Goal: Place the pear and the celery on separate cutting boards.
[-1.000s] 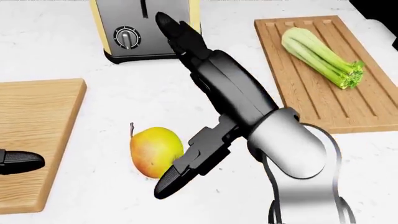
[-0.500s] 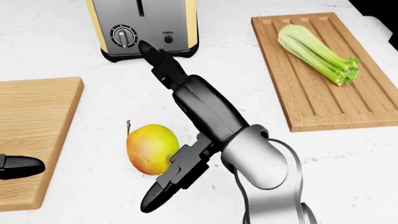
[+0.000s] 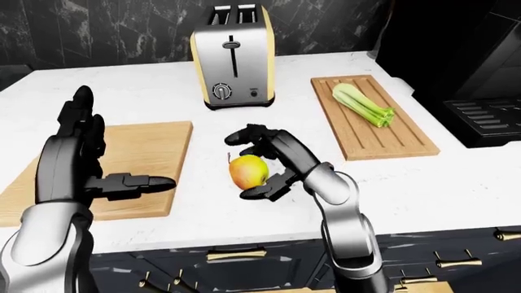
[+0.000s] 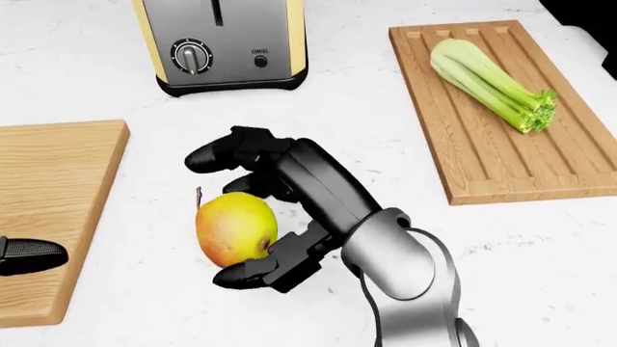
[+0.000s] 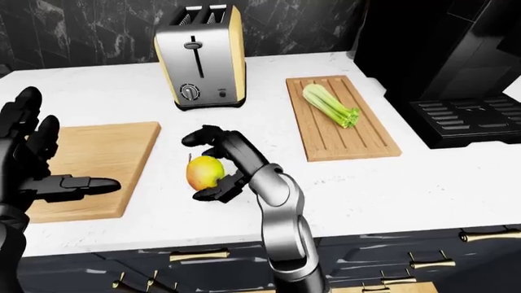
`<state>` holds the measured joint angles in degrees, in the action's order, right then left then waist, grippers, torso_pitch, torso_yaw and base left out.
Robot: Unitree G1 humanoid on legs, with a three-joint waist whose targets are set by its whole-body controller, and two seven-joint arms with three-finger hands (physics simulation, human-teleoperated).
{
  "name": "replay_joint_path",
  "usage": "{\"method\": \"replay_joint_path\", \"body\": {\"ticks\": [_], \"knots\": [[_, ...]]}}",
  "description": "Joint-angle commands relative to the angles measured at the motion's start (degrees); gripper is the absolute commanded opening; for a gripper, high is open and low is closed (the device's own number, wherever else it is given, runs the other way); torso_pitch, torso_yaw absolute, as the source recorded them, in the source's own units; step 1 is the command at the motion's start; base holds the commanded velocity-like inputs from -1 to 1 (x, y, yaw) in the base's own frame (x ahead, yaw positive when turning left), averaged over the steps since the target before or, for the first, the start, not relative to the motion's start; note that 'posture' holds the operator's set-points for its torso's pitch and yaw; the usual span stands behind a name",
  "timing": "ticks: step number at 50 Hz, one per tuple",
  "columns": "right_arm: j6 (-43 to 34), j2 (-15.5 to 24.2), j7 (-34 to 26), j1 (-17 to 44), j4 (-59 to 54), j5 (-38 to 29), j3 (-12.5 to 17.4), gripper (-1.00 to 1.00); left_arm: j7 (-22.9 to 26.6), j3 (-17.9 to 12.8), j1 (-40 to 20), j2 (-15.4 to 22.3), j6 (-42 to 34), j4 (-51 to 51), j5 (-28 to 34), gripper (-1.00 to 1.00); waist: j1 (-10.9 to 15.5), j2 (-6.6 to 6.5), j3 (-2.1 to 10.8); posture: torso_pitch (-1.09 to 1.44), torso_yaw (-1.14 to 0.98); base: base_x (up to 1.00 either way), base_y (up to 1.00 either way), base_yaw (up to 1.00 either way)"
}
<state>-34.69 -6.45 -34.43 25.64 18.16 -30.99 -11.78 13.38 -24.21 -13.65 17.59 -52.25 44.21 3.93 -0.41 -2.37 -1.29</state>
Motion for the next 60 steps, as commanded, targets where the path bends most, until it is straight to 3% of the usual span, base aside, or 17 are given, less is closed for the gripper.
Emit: {"method": "replay_joint_path", "body": {"ticks": [1, 7, 15, 22, 24, 39, 46, 60], "knots": [[1.15, -0.22, -0.12, 0.85, 1.68, 0.13, -0.45, 0.17, -0.37, -0.3, -1.59, 1.07, 1.36, 1.31, 0.34, 1.0, -0.02, -0.36, 1.07, 0.0, 0.0, 0.0, 0.0, 0.0], [0.83, 0.0, -0.82, 0.35, 2.62, -0.22, -0.49, 0.09, -0.5, -0.06, -2.81, 1.72, 0.28, 1.43, 0.49, 1.0, -0.02, -0.33, 1.09, 0.0, 0.0, 0.0, 0.0, 0.0], [0.7, 0.14, -1.82, -0.25, 3.73, -0.91, -0.82, -0.24, -0.24, -0.03, -2.6, 1.68, -0.14, 2.3, 0.92, 1.0, -0.07, -0.36, 1.16, 0.0, 0.0, 0.0, 0.0, 0.0], [-0.51, -0.64, -2.61, 1.85, 4.3, -1.63, -0.75, -0.76, -0.23, -0.24, -2.22, 1.33, 0.32, 2.28, 0.89, 1.0, -0.09, -0.36, 1.13, 0.0, 0.0, 0.0, 0.0, 0.0], [-0.65, -0.9, -2.53, 2.41, 4.23, -1.78, -0.85, -1.0, -0.29, -0.25, -2.2, 1.25, 0.33, 2.29, 0.81, 1.0, -0.15, -0.37, 1.11, 0.0, 0.0, 0.0, 0.0, 0.0], [-7.73, -3.54, -2.63, 11.75, 5.61, -2.45, 0.39, -1.0, -0.74, -1.01, -1.99, 1.11, -0.5, 2.51, -0.19, 1.0, -0.22, -0.68, 0.68, 0.0, 0.0, 0.0, 0.0, 0.0], [-10.49, -0.52, 0.03, 19.38, 3.5, 1.83, 4.77, -1.0, -0.81, -1.39, -2.43, 1.58, -1.98, 3.1, -1.07, 1.0, 0.2, -0.7, 0.51, 0.0, 0.03, 0.0, 0.0, 0.0], [-12.86, 2.44, 3.71, 25.08, 2.01, 7.31, 5.76, -1.0, -0.48, -1.67, -1.64, 1.67, -2.95, 4.22, -1.2, 1.0, 2.25, -0.44, 0.38, 0.0, 0.1, 0.0, 0.0, 0.0]]}}
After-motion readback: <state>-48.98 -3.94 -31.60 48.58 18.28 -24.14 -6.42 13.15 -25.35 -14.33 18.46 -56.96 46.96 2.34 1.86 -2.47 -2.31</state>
